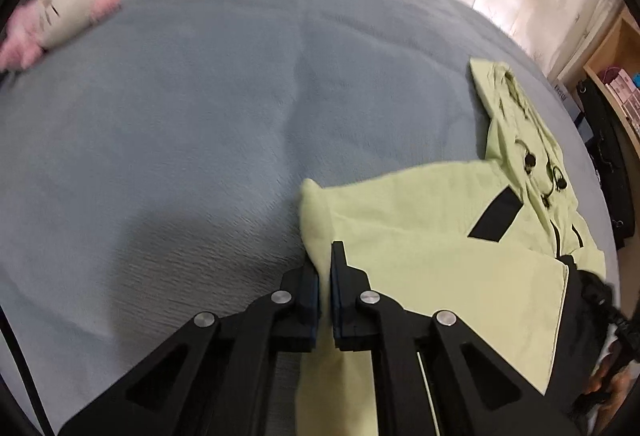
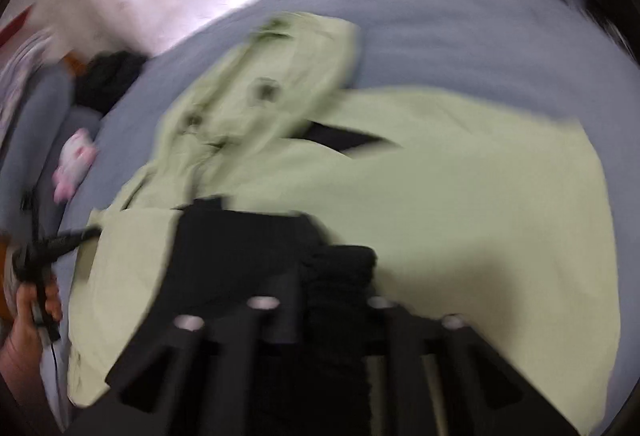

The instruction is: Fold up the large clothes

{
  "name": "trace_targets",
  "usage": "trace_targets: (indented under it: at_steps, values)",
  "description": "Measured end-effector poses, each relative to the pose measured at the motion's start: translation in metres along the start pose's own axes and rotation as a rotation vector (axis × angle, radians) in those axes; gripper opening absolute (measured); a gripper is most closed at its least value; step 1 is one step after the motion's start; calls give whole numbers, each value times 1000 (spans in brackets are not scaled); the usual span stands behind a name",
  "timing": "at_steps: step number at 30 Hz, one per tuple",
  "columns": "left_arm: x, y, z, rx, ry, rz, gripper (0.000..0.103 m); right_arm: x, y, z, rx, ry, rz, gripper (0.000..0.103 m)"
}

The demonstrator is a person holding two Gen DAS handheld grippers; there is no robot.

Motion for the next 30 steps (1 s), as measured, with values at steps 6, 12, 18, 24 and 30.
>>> trace_targets:
  at_steps: [6, 12, 18, 24, 30]
  values:
    - [4, -5, -35, -20, 56, 23, 3, 27, 6, 9, 12, -86, 6, 17]
    - [-20, -2, -30, 24, 182, 38, 19, -4, 7, 17, 12, -165, -4, 30]
    - [-70, -21, 27, 100, 146, 90, 26, -64, -10, 14, 5, -201, 96, 41]
    - [-71, -101, 84, 41, 17, 6, 26, -62, -48, -66, -73, -48, 19, 45]
    - [-48, -138, 73, 7, 88, -5, 26, -26, -85, -121, -259, -70, -82, 45]
Point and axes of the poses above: each gripper's, at about its wrist camera, not at the fingertips, and x roughly the way its jaws point, z to its right, y to its top, the point moved 10 cm from there along x, roughly the way its jaws point, and after that the axes turned 7 degrees about -y, right-handed, at the moved point
